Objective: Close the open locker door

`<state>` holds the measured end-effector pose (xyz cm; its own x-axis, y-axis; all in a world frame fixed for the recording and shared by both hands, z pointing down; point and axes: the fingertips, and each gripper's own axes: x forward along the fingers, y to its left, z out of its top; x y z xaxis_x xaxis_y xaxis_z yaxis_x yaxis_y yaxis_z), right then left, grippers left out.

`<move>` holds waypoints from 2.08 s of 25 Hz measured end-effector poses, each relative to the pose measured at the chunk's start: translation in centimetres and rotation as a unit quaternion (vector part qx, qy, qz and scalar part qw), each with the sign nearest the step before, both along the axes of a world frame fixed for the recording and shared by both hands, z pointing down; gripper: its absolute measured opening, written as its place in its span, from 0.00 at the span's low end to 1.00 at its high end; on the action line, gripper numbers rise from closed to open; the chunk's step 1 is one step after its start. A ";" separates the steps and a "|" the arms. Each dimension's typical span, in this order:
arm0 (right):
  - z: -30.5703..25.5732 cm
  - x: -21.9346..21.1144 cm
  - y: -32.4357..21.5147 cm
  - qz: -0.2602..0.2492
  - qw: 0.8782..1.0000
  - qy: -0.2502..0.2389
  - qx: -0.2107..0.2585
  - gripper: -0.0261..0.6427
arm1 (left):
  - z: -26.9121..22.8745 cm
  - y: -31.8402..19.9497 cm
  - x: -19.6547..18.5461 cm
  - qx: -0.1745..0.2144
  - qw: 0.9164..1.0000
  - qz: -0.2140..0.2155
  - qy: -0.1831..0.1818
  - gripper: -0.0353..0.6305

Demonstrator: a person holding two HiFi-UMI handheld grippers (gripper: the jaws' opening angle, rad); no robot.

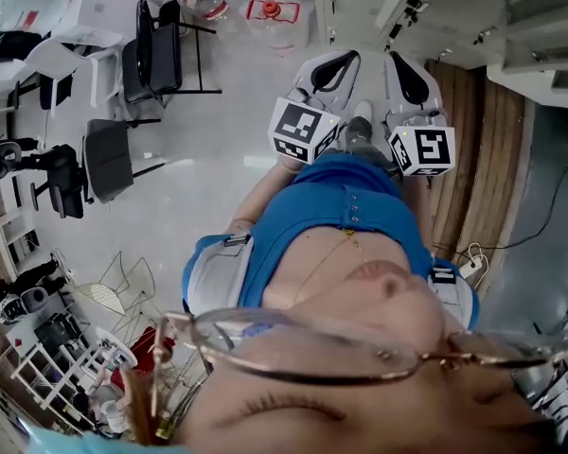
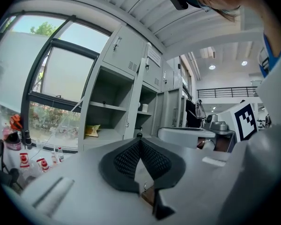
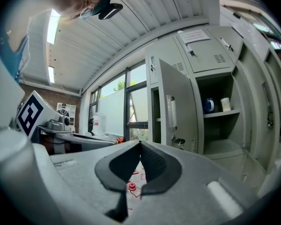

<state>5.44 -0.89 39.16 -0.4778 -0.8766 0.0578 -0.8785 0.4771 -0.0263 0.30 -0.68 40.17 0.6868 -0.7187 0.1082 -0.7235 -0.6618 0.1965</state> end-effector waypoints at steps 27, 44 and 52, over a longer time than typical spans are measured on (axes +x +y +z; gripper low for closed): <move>-4.6 5.6 -12.9 -0.232 0.970 -0.051 0.044 0.17 | 0.0 -13.9 4.0 0.006 0.991 -0.133 0.005 0.05; -5.1 2.2 -13.5 -0.310 0.949 -0.032 0.041 0.19 | 0.3 -16.1 1.2 -0.003 0.988 -0.153 0.010 0.05; -5.2 -0.4 -15.0 -0.317 0.948 -0.022 0.030 0.15 | 0.2 -18.7 -1.1 -0.003 0.990 -0.143 0.014 0.05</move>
